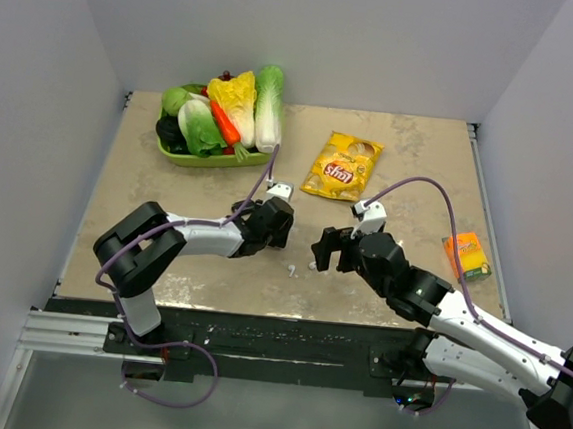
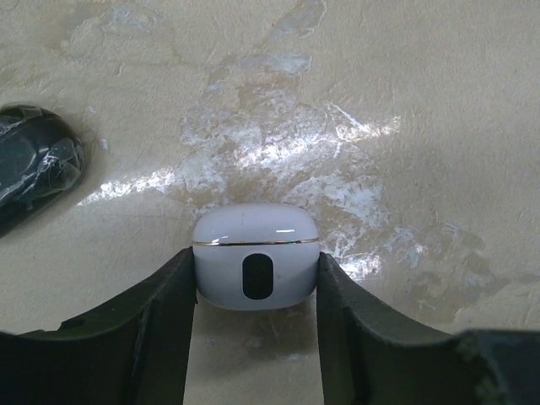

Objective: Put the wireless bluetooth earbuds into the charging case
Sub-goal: Pick up the charging case from the center of the board, then open the charging case.

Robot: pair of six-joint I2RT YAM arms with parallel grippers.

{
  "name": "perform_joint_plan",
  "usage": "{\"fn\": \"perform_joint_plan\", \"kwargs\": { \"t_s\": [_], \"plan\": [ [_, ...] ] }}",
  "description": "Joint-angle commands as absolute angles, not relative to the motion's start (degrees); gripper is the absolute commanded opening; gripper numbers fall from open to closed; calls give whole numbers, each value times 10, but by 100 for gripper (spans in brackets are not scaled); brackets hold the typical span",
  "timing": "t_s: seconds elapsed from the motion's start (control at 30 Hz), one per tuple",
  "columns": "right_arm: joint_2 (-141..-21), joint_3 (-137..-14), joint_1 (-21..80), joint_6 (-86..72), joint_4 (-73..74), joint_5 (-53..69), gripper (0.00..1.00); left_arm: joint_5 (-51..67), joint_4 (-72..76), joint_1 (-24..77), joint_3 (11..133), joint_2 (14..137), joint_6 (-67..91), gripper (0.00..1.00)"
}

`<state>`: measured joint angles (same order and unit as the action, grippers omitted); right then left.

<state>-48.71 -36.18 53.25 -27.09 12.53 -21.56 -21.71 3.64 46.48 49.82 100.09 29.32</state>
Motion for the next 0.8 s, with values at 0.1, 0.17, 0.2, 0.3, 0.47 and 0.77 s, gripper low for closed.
{"fn": "perform_joint_plan", "kwargs": {
  "t_s": [0.1,0.17,0.2,0.3,0.47,0.77],
  "plan": [
    [-485,-363,534,-279,120,-228,98,-203,73,461,453,978,277,1],
    [-484,-369,534,-279,120,-229,98,-195,114,462,429,937,264,0],
    [-487,-373,534,-279,121,-229,98,-190,170,464,398,918,251,0],
    [-495,-399,534,-280,127,-236,98,-190,338,479,302,819,208,0],
    [-516,-456,533,-263,134,-209,98,-163,676,505,116,719,100,0],
    [-563,-520,534,-207,145,-85,98,-11,1085,552,4,816,-52,0]
  ]
}}
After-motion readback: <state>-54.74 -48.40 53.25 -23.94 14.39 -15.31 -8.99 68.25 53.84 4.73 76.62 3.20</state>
